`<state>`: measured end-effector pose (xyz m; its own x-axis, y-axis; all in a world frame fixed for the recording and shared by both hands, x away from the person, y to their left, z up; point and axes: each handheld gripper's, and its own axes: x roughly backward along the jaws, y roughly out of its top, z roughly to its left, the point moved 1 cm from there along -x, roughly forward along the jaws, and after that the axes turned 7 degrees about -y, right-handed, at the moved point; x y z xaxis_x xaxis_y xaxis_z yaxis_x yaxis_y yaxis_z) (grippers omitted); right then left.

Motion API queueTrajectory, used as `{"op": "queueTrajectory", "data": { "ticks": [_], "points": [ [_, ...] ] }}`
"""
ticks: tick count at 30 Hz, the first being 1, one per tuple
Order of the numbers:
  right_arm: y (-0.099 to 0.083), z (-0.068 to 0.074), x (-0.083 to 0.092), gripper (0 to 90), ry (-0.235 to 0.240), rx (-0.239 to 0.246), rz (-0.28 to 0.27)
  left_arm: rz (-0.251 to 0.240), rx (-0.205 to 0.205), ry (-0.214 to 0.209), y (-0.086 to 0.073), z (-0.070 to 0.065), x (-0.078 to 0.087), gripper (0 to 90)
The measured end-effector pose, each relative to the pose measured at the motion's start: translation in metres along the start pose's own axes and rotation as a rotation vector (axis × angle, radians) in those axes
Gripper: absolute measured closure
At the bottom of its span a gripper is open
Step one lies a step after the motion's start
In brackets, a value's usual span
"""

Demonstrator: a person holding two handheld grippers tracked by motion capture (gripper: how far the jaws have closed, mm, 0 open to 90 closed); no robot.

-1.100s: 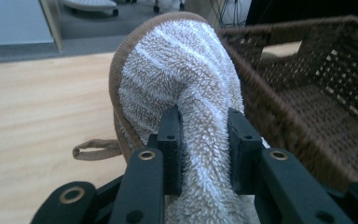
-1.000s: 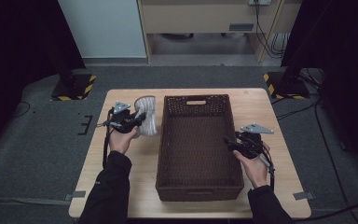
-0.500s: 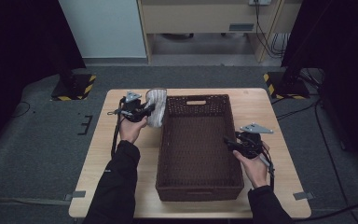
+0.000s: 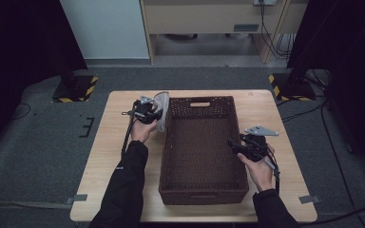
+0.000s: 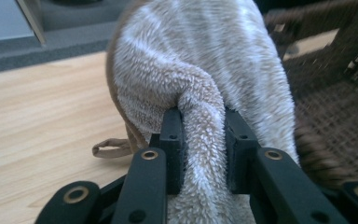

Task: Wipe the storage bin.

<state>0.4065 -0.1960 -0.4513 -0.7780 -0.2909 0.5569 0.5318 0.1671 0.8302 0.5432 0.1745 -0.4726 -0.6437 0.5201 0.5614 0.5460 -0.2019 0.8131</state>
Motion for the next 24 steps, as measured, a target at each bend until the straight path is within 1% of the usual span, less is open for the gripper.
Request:
{"op": "queueTrajectory", "data": {
  "ticks": [3,4,6,8,10,12,14,15,16,19,20,22,24],
  "points": [
    [0.000,0.000,0.000,43.5,0.003,-0.003,0.000,0.016,0.007,-0.004,-0.007,0.002,-0.010,72.3],
    [0.000,0.000,0.000,43.4,0.004,-0.004,0.000,0.030,0.012,-0.009,-0.011,0.003,-0.013,72.4],
    [0.000,0.000,0.000,43.4,0.004,-0.003,0.000,0.051,0.011,-0.010,-0.016,0.003,-0.017,72.5],
    [0.000,0.000,0.000,43.4,0.004,-0.001,-0.001,0.060,0.015,-0.016,-0.022,0.004,-0.021,72.5],
    [0.000,0.000,0.000,43.3,0.004,-0.001,-0.001,0.064,0.029,-0.022,-0.026,0.005,-0.024,72.5],
    [0.000,0.000,0.000,43.3,0.003,-0.001,-0.001,0.062,0.044,-0.021,-0.027,0.005,-0.024,72.5],
    [0.000,0.000,0.000,43.4,0.003,-0.001,-0.001,0.061,0.044,-0.016,-0.025,0.005,-0.021,72.5],
    [0.000,0.000,0.000,43.4,0.003,0.000,-0.001,0.055,0.050,-0.017,-0.025,0.005,-0.018,72.6],
    [0.000,0.000,0.000,43.4,0.003,0.000,-0.001,0.039,0.063,-0.025,-0.023,0.006,-0.013,72.8],
    [0.000,0.000,0.000,43.4,0.001,0.000,-0.002,-0.013,0.084,-0.036,-0.018,0.007,0.000,73.7],
    [0.000,0.000,0.000,43.4,0.001,0.000,-0.003,-0.047,0.081,-0.042,-0.014,0.007,0.007,73.9],
    [0.000,0.000,0.000,43.4,0.001,0.002,-0.001,-0.089,0.074,-0.055,-0.007,0.006,0.017,74.3],
    [0.000,0.000,0.000,43.4,0.000,0.005,-0.001,-0.130,0.047,-0.063,0.001,0.003,0.027,74.4]
  ]
}}
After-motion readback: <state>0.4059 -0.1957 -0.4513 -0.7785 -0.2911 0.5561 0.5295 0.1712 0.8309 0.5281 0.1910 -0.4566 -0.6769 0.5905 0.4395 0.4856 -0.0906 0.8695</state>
